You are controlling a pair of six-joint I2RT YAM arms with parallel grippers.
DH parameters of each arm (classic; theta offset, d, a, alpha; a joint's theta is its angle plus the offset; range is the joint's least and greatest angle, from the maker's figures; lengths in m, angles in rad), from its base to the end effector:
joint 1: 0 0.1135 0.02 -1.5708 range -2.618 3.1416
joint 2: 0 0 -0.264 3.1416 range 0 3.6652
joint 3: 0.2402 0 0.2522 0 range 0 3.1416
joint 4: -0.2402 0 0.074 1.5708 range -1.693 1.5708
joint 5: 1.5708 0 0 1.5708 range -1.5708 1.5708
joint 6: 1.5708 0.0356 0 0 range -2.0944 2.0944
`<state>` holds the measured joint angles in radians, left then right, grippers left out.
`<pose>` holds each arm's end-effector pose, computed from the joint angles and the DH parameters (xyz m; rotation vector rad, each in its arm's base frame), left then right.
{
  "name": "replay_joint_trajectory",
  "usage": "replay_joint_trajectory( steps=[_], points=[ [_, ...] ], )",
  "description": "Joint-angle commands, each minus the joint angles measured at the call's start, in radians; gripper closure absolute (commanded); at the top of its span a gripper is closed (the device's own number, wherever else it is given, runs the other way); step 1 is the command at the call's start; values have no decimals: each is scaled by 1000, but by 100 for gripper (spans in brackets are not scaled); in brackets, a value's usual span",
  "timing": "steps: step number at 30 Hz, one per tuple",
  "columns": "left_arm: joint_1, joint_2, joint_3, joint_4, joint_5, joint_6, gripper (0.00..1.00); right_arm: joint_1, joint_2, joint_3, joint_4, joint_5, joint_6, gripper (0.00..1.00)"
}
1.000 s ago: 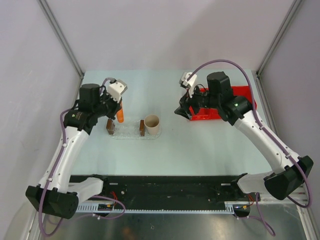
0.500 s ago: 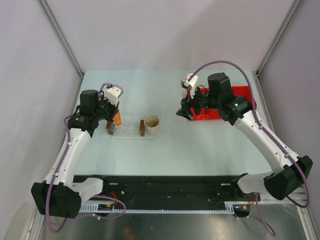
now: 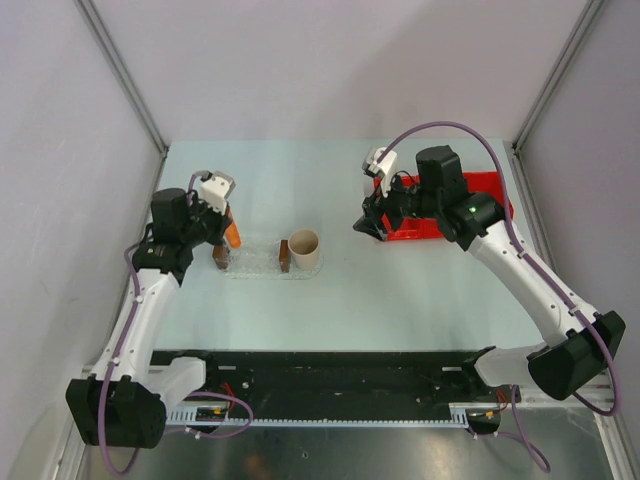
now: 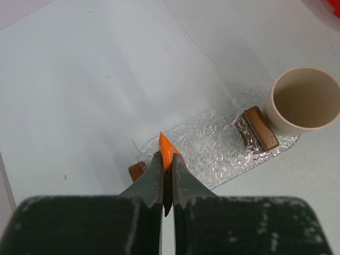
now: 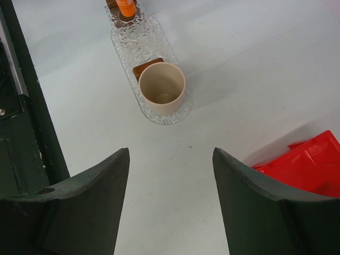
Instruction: Prepare toiletry sets of a toothbrush and toothpaste on the tray
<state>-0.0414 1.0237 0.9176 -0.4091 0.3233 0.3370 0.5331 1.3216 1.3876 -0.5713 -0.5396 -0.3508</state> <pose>0.2257 -0.0207 0.3196 0.5773 1.9779 -0.1548 0.2377 0.1615 0.3948 -1.1718 1.6998 0.6705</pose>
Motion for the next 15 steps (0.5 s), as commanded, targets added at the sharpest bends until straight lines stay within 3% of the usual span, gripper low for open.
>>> replay_joint_trajectory(
  steps=[1, 15],
  points=[
    [24, -40, -16, 73, 45, -33, 100, -7, -24, -4, 16, -17, 7, 32],
    [38, -50, -42, 73, 54, -30, 100, -10, -24, -7, 16, -23, 10, 32]
  ],
)
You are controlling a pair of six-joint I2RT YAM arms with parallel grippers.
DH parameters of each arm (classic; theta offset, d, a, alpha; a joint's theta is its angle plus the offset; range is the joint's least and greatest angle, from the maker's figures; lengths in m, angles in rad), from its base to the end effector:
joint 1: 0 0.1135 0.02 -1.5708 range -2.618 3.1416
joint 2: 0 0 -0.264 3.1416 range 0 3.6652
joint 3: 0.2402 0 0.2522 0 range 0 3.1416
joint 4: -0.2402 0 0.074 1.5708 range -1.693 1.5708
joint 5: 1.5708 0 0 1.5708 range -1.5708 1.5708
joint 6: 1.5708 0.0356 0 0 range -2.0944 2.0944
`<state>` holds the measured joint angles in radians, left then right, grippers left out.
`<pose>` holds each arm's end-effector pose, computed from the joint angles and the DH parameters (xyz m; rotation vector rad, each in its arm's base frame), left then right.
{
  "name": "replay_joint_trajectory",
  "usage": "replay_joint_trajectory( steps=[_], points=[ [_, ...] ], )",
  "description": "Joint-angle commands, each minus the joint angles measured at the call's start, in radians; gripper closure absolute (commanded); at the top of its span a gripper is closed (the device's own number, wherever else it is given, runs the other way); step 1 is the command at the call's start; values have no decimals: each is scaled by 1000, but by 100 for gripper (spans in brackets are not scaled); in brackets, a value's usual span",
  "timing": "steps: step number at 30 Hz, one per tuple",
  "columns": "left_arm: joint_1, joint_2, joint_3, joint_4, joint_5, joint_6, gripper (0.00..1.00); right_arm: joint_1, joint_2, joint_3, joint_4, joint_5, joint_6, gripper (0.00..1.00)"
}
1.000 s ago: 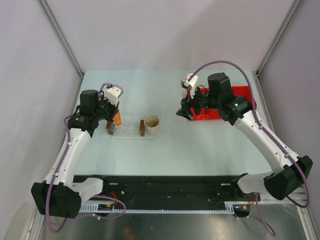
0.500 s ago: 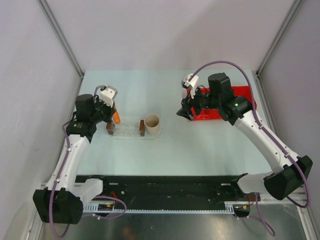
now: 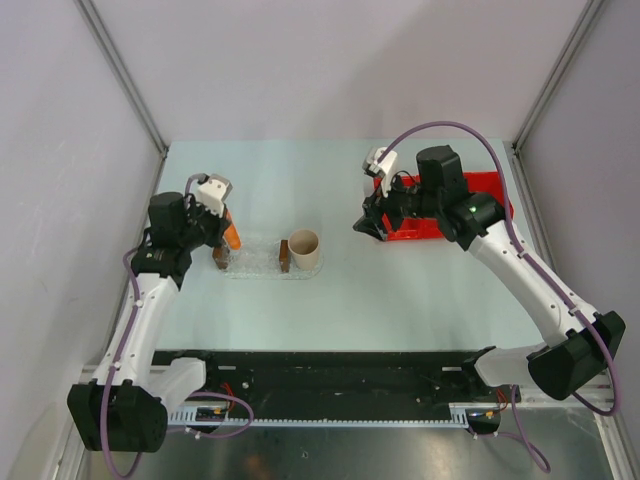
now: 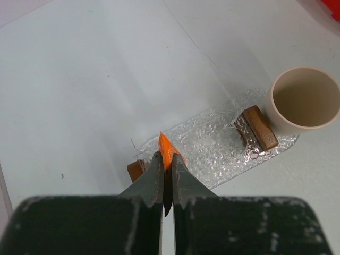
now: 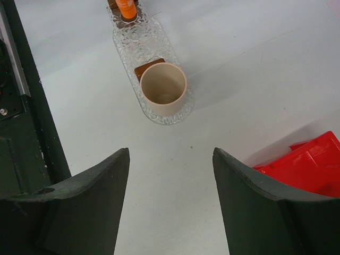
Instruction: Prepare toiletry sets of a toothbrush and toothpaste on the tray
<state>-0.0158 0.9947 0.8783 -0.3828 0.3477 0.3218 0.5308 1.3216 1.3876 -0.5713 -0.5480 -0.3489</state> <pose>0.2206 -0.0156 0.3146 0.5499 1.9664 -0.1687 0.2379 0.1611 0.3948 -1.1722 1.6986 0.6789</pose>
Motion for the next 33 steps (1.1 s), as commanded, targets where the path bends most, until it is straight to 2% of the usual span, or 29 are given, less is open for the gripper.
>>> replay_joint_trajectory(
  steps=[1, 33],
  points=[
    [13, -22, -2, 47, 28, -15, 100, -8, -24, -7, 16, -16, 8, 31],
    [63, -31, -36, 47, 63, -10, 100, -14, -22, -13, 21, -24, 11, 31]
  ],
)
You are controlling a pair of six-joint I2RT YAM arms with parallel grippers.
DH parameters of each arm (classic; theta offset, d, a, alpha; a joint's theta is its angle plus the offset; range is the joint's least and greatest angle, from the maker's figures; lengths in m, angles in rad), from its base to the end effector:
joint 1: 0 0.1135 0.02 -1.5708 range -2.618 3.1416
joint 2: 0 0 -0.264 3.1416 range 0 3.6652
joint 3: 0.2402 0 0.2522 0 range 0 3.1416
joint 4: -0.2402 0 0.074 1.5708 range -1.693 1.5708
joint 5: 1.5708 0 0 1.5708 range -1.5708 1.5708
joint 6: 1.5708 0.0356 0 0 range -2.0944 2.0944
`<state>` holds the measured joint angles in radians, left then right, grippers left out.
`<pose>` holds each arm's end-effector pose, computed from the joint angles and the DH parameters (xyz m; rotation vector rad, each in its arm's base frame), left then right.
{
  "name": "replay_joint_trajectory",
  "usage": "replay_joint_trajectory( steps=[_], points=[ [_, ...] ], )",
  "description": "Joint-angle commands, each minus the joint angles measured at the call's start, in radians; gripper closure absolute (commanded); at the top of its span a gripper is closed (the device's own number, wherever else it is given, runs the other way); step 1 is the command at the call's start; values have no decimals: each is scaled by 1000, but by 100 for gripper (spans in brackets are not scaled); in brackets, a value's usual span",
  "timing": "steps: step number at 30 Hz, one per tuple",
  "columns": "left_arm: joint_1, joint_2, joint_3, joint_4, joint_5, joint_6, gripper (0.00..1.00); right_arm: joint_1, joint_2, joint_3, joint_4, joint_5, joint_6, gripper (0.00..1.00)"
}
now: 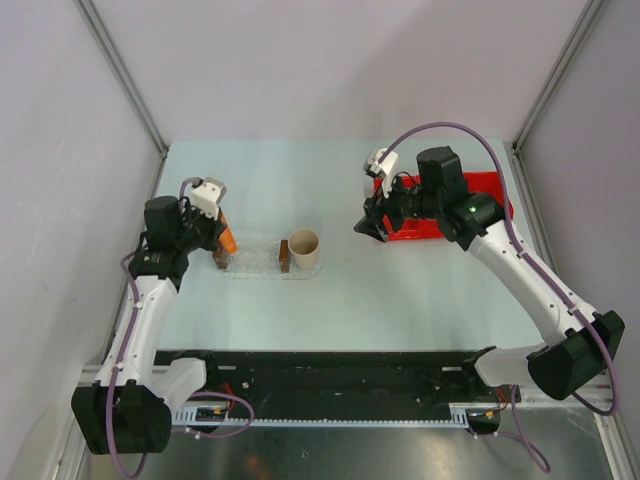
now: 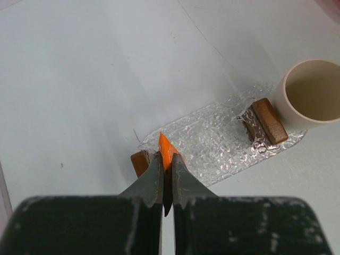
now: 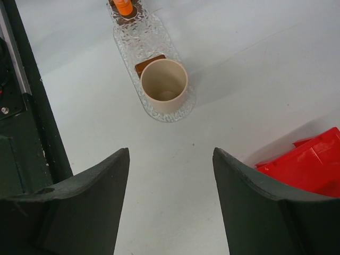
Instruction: Prepare toiletry sets of a toothbrush and toothpaste on the tray
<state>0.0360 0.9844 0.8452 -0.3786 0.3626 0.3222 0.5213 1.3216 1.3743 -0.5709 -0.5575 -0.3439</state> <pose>0.2184 -0.0048 0.3057 0.5071 1.9921 -0.1571 0.2394 0.1592 0.3905 -1.1667 1.7151 0.6886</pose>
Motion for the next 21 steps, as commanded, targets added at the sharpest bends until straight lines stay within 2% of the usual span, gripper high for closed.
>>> replay_joint_trajectory(
  steps=[1, 21],
  points=[
    [10, -20, -3, 43, 52, -11, 100, -4, -21, 0, 20, -15, 6, 31],
    [12, 0, -8, 43, 47, 0, 100, -7, -22, 0, 17, -16, 9, 31]
  ],
)
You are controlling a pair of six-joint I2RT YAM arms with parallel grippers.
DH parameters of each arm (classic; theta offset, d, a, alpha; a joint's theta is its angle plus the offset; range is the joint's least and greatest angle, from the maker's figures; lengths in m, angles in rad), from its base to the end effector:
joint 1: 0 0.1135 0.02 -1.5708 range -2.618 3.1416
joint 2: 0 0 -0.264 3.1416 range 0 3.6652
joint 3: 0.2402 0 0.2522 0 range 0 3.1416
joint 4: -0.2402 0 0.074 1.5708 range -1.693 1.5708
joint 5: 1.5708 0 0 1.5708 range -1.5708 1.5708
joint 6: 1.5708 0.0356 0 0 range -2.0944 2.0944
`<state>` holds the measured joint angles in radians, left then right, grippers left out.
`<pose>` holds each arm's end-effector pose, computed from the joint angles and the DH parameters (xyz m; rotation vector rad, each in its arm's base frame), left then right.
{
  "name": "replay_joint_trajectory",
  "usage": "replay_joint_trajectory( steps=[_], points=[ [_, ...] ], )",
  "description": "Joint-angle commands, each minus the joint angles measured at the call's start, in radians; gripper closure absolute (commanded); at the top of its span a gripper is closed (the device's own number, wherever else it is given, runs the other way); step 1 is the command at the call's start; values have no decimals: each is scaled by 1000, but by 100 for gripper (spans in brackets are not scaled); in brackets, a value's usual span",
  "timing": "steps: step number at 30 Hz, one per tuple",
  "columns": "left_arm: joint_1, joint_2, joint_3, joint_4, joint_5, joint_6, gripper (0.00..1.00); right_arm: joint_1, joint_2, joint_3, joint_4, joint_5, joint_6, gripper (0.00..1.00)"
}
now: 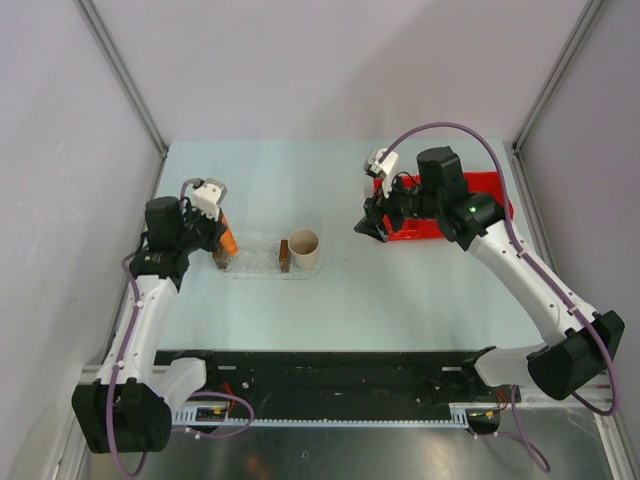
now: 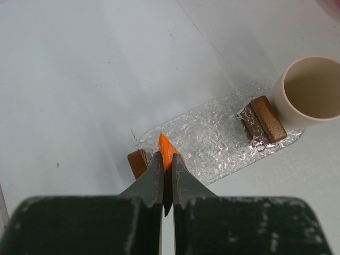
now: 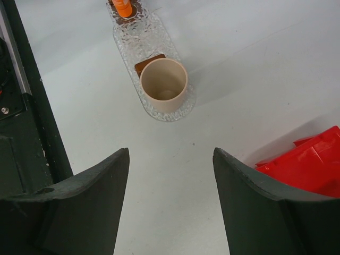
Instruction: Prepare toiletry sets of a toothbrush and toothpaste on the tray
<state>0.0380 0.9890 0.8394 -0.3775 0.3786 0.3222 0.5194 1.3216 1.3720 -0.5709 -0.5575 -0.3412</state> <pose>0.2190 -0.0048 0.3030 0.5137 1.9967 -0.1752 0.2397 0.1588 0.3898 -1.1633 1.7201 0.6896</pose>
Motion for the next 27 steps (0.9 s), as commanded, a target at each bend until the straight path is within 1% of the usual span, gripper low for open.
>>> replay_joint_trajectory(
  steps=[1, 20, 27],
  points=[
    [11, -1, -2, 42, 31, 0, 100, -7, -22, 2, 17, -18, 7, 31],
    [11, 4, -6, 42, 40, 8, 100, -12, -19, 1, 16, -24, 7, 31],
    [11, 0, 13, 42, 36, 3, 100, -13, -21, -5, 19, -25, 8, 30]
  ],
)
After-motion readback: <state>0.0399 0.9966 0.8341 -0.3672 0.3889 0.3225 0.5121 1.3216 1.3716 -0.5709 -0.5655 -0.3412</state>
